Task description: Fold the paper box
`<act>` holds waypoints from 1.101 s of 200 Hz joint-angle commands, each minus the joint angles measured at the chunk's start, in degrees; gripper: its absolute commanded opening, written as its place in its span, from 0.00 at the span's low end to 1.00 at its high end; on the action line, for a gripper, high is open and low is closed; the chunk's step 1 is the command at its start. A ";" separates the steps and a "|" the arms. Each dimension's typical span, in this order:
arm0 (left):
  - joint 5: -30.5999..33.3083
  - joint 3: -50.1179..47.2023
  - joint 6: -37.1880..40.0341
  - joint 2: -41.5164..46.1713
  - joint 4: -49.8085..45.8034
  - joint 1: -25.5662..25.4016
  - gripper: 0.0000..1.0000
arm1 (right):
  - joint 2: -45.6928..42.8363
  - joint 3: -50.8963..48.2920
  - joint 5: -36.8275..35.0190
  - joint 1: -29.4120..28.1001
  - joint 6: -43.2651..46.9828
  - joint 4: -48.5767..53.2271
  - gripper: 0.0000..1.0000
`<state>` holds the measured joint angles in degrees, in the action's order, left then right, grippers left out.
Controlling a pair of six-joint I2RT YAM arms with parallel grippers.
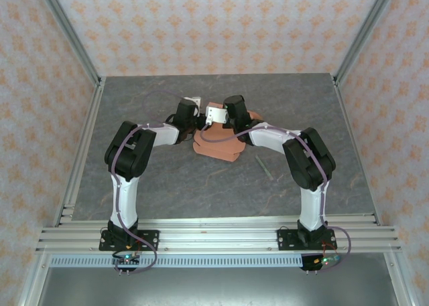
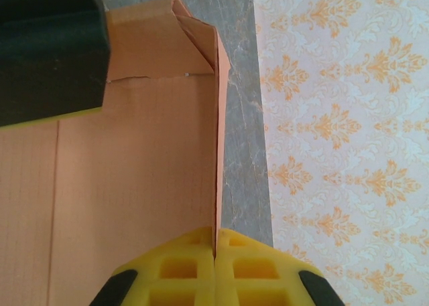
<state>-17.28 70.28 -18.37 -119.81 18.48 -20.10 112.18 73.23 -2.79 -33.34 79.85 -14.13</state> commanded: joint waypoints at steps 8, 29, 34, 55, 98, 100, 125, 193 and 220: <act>-0.78 3.57 2.05 0.71 -2.02 0.50 0.43 | -0.14 1.26 0.14 0.21 -0.84 3.39 0.00; -0.62 5.10 2.46 0.28 -2.59 0.51 0.40 | -0.26 1.35 0.32 0.20 -0.92 3.93 0.00; -0.60 5.21 2.64 0.27 -2.37 0.50 0.40 | -0.34 1.38 0.45 0.15 -0.93 4.05 0.00; -0.72 5.98 3.14 0.19 -2.30 0.43 0.37 | -0.27 1.64 0.76 0.18 -1.15 4.74 0.00; -0.78 5.98 4.86 0.25 -1.98 0.41 0.28 | -0.14 1.98 0.72 0.12 -0.72 5.07 0.00; -0.84 5.89 4.89 0.27 -1.85 0.41 0.27 | -0.13 1.93 0.69 0.12 -0.68 5.03 0.00; -1.87 5.04 5.58 0.32 -0.48 0.32 0.23 | 0.34 1.98 -0.14 -0.30 0.13 4.49 0.00; -4.68 4.31 7.25 -0.25 1.70 0.32 0.26 | 1.92 -0.33 -2.78 -0.68 6.56 1.54 0.00; -4.58 3.99 8.08 0.11 1.53 0.32 0.26 | 1.83 -0.41 -1.72 -0.47 7.68 1.82 0.00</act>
<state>-20.86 74.74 -12.27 -119.83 17.50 -20.12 112.79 74.08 -4.34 -33.61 84.86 -13.93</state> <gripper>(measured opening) 0.259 0.038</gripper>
